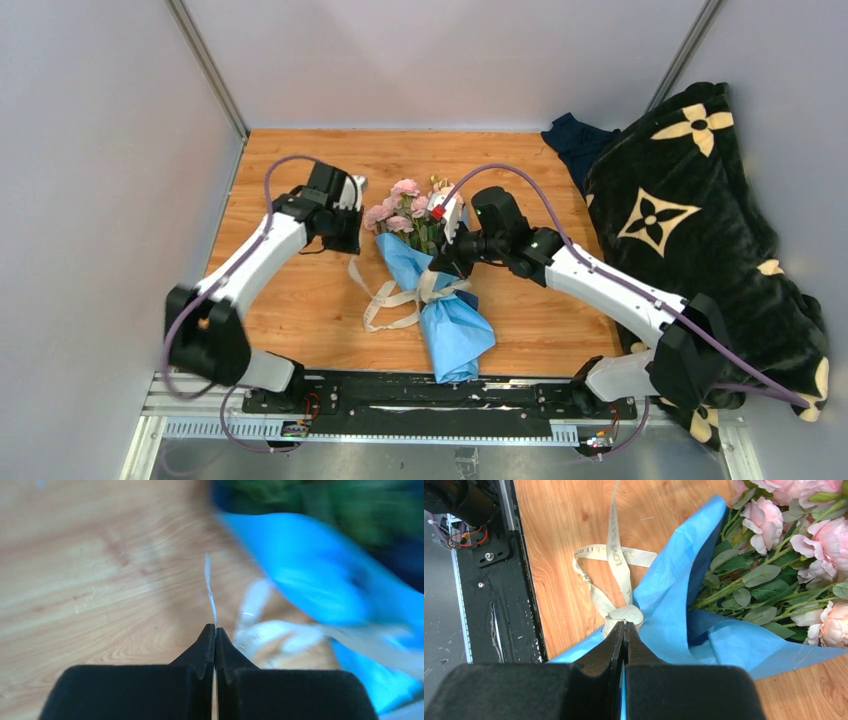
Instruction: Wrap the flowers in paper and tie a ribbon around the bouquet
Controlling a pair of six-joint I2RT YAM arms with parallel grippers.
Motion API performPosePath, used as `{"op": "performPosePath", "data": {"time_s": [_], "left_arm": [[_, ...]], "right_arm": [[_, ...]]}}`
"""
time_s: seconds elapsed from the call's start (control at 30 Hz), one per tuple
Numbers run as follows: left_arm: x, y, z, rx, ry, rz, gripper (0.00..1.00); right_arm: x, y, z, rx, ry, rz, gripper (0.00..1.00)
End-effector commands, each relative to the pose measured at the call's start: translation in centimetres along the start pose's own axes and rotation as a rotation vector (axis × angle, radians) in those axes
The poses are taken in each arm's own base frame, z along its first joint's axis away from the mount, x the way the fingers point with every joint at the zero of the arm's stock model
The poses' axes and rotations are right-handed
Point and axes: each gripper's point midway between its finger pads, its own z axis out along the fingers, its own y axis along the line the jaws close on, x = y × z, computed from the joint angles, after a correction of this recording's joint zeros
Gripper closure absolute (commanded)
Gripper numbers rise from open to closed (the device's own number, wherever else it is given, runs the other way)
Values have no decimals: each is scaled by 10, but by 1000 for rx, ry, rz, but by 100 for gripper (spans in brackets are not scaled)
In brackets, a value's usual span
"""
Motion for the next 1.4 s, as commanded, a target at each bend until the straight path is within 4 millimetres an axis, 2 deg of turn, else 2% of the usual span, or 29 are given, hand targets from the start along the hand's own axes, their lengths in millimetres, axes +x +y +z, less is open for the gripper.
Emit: {"op": "performPosePath", "data": {"time_s": [0.0,0.13,0.2,0.23,0.3,0.37,0.43,0.5,0.57,0.63,0.67,0.77,0.83,0.9,0.93,0.97,1.07,1.13,1.17,1.2,1.27,1.3,1.37], "left_arm": [[-6,-95,-105,321,-171,375,100],[45,-186,-155,608,-199,769,100],[57,-226,-172,663,-235,984,100],[64,-242,-170,675,-230,1076,100],[63,-286,-186,734,-291,1243,100],[70,-325,-190,790,-312,1365,100],[86,-358,-182,844,-284,1452,100],[105,-378,-179,920,-248,1497,100],[115,-387,-167,937,-222,1544,100],[121,-388,-153,943,-202,1597,100],[125,-388,-149,953,-199,1630,94],[124,-388,-152,951,-248,1713,59],[110,-384,-159,886,-310,1736,47],[93,-370,-167,782,-394,1773,43],[82,-360,-182,737,-474,1781,42],[75,-352,-180,695,-512,1769,41],[41,-315,-214,623,-726,1556,39],[10,-276,-218,548,-803,1361,44],[8,-260,-217,534,-820,1309,47],[-1,-233,-208,492,-829,1248,48],[2,-194,-189,461,-833,1189,49],[8,-179,-177,455,-835,1170,48],[24,-164,-157,469,-839,1156,46]], "right_arm": [[-7,-14,-1,7,-6,59,100],[-6,-14,8,-57,2,85,100],[-5,-17,10,-63,7,93,100],[-4,-18,11,-67,9,97,100],[-8,-19,12,-78,4,96,100],[-9,-20,11,-83,0,94,100],[-10,-21,10,-94,-7,98,100],[-10,-25,8,-86,-9,102,100],[-8,-26,7,-81,-4,95,100],[-6,-26,6,-79,2,92,100],[-5,-25,5,-81,6,91,100],[-2,-24,5,-84,12,85,100],[-2,-24,4,-84,21,85,100],[-3,-22,2,-89,21,84,100],[-4,-21,1,-93,19,86,100],[-4,-20,0,-95,16,87,100],[-6,-18,-3,-85,11,102,100],[-8,-16,-5,-79,0,106,100],[-9,-14,-6,-78,-5,109,100],[-12,-10,-7,-82,-19,102,100],[-19,-2,-8,-97,-42,76,100],[-23,4,-9,-115,-56,49,100],[-31,19,-9,-164,-92,-26,100]]}}
